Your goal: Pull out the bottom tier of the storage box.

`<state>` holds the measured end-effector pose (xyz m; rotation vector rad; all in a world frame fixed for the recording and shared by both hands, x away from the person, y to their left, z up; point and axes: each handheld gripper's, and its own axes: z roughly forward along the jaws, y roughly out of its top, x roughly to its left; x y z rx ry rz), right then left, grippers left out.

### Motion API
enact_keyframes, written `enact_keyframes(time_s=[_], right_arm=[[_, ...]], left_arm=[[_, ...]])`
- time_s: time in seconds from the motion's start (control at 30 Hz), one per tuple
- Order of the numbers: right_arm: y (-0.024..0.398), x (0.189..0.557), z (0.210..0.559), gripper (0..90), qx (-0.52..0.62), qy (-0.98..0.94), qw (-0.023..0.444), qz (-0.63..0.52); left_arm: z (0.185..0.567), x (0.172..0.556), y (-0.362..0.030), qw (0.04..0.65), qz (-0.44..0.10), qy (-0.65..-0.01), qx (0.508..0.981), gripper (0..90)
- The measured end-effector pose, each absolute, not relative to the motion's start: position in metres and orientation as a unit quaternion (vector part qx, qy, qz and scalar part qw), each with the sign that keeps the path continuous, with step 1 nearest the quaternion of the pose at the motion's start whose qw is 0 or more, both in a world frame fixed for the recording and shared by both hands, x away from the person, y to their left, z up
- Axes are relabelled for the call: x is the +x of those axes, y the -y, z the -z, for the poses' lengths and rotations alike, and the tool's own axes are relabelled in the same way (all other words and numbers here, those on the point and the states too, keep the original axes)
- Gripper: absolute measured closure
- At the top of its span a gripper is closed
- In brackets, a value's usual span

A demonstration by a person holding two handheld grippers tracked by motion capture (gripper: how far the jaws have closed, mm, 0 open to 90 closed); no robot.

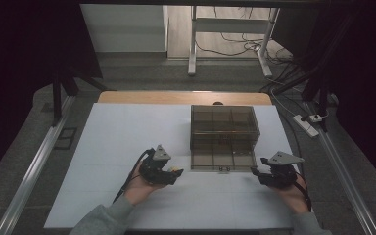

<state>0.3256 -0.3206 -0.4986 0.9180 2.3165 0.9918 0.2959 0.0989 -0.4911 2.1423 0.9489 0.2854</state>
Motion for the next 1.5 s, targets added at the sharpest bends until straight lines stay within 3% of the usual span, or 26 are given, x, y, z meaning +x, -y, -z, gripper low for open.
enact_keyframes(time_s=[0.83,1.5], right_arm=[[0.312,0.327,0.492,35.8,0.318,-0.838,0.22,-0.384],[0.285,0.33,0.467,32.9,0.295,-0.829,0.197,-0.431]], left_arm=[[0.498,0.25,-0.183,0.388,-0.153,-0.423,0.804,26.3],[0.509,0.236,-0.205,0.394,-0.151,-0.438,0.794,24.9]])
